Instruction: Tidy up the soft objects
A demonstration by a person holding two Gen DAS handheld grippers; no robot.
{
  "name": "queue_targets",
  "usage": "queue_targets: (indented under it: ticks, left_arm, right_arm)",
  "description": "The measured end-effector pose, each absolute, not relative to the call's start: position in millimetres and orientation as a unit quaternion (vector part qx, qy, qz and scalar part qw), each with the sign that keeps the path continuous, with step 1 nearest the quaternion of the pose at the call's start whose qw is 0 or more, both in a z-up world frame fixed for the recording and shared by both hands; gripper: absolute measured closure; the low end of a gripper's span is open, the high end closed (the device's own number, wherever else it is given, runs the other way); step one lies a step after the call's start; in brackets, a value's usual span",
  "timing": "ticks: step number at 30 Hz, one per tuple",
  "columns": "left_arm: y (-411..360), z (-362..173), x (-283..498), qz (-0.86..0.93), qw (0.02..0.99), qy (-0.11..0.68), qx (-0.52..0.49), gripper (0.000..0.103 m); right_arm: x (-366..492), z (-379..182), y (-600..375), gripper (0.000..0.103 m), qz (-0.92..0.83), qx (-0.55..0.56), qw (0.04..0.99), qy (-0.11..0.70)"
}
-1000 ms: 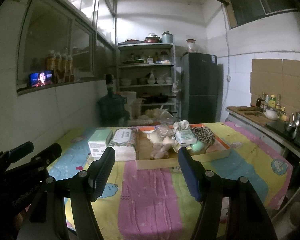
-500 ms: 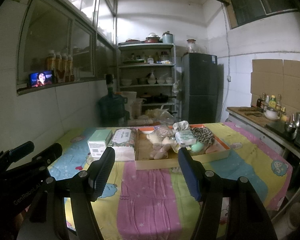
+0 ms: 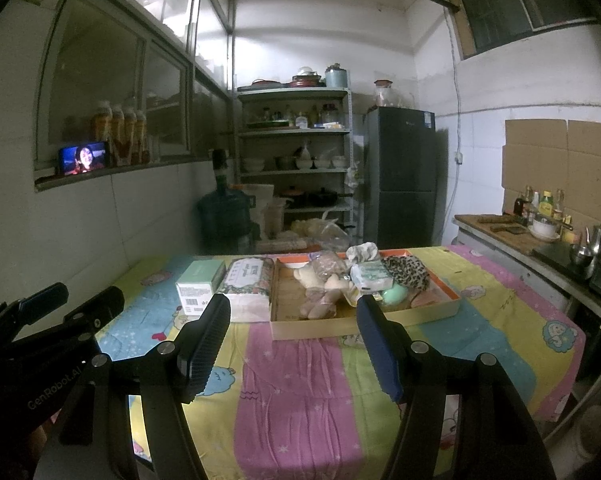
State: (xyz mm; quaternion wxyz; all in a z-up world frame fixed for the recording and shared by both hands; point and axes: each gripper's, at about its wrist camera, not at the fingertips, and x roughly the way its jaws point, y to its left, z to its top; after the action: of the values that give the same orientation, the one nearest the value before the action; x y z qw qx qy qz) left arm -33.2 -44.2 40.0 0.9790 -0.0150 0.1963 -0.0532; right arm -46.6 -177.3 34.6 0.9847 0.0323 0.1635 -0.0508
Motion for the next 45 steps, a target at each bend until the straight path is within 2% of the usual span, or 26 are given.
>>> queue_targets:
  ticks: [45]
  left_arm:
    - [-52.0,41.2,-34.9,-0.056,0.978,0.199,-0.012,0.034]
  right_arm:
    - [-49.6,34.7,-184.2,0.035,-0.051,0.033,0.985,0.164]
